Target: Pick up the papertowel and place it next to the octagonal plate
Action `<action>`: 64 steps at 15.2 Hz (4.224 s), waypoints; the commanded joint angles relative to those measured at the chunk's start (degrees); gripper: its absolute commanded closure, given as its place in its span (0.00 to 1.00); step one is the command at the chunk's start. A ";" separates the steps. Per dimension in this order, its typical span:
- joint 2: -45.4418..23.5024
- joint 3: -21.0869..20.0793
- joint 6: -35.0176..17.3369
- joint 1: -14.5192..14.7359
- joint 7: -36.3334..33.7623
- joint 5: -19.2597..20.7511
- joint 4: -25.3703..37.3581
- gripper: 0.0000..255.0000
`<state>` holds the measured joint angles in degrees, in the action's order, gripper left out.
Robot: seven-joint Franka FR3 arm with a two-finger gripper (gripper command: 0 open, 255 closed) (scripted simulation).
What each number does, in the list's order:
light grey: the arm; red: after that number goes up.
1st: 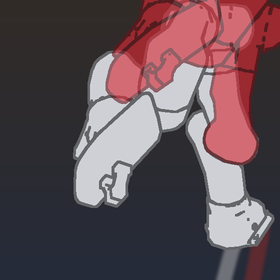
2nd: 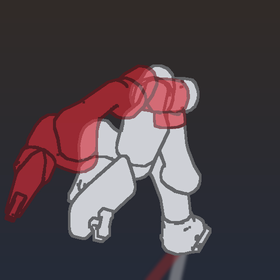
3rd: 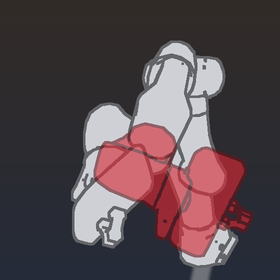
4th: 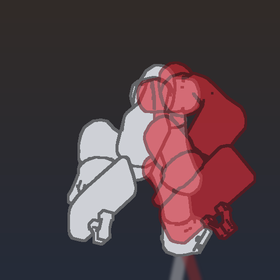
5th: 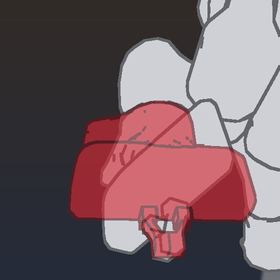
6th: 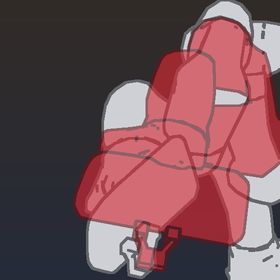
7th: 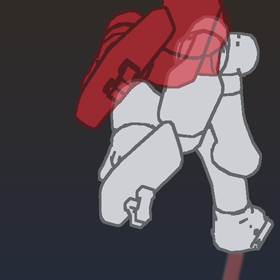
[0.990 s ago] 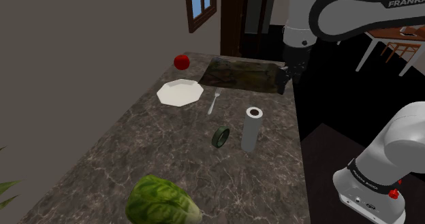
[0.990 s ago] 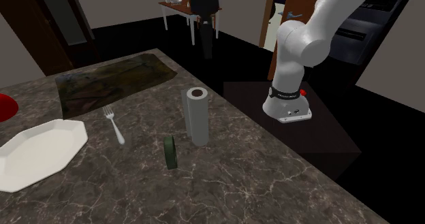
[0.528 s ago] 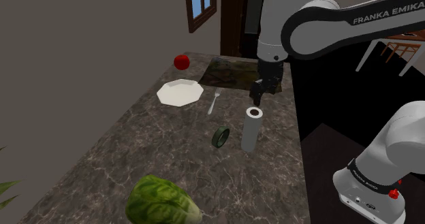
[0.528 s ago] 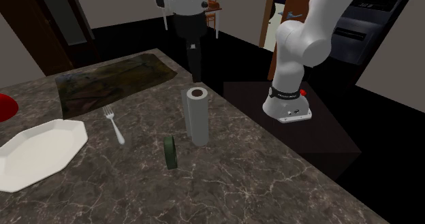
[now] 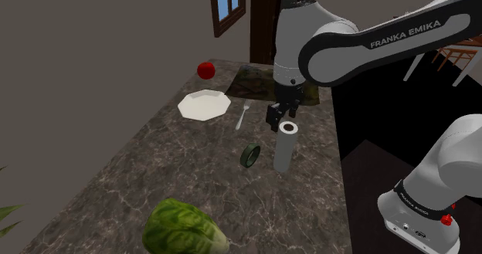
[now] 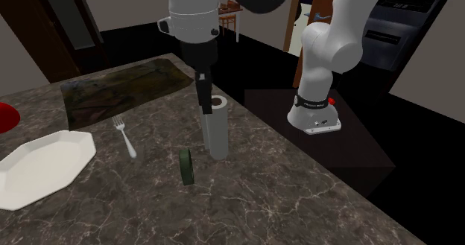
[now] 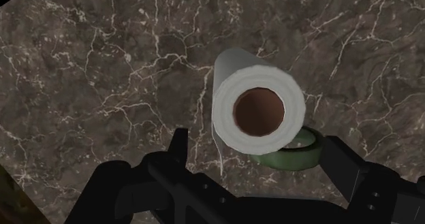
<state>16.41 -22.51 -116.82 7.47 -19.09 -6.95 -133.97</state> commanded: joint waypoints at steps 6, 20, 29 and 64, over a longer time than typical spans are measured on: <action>-1.35 -0.42 -3.79 -0.01 -0.22 0.18 -2.44 0.00; -1.34 -0.41 -3.78 -0.01 -0.21 0.17 -2.45 1.00; 1.10 0.37 2.75 0.01 0.25 -0.17 1.73 1.00; 1.29 2.35 29.91 -0.87 -0.20 1.02 28.69 1.00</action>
<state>18.01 -20.13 -87.83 6.63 -19.16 -6.01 -106.48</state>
